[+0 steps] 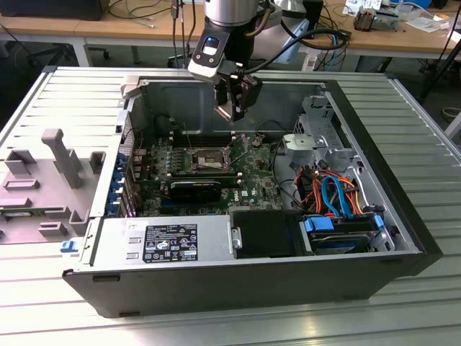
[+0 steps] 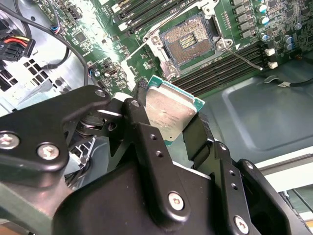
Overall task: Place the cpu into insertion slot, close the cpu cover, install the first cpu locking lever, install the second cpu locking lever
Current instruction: 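Place the cpu into insertion slot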
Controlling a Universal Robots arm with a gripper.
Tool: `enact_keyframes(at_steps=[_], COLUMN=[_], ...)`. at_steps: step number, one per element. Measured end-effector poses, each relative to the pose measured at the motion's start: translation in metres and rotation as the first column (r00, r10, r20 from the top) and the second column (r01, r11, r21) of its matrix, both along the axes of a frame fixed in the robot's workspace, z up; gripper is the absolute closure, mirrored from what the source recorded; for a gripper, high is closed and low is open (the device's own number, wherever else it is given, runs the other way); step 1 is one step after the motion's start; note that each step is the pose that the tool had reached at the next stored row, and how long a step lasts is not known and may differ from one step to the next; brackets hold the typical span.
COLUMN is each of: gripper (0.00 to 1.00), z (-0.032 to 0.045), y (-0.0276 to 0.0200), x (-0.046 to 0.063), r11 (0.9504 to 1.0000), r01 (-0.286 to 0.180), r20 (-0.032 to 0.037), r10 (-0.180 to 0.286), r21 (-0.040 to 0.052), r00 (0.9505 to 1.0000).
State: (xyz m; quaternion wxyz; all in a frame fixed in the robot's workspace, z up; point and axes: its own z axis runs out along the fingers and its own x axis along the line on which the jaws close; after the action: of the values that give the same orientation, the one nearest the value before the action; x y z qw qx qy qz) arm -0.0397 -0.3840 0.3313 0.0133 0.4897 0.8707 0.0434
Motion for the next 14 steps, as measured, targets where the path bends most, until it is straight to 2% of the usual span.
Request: enact_keyframes(at_steps=[14], gripper=[0.46], z=[-0.0001], y=[0.0000], x=[0.0000], r11=[0.9995], r01=[0.031], r20=[0.0000], r10=[-0.031], r21=[0.0000], r00=[0.9995])
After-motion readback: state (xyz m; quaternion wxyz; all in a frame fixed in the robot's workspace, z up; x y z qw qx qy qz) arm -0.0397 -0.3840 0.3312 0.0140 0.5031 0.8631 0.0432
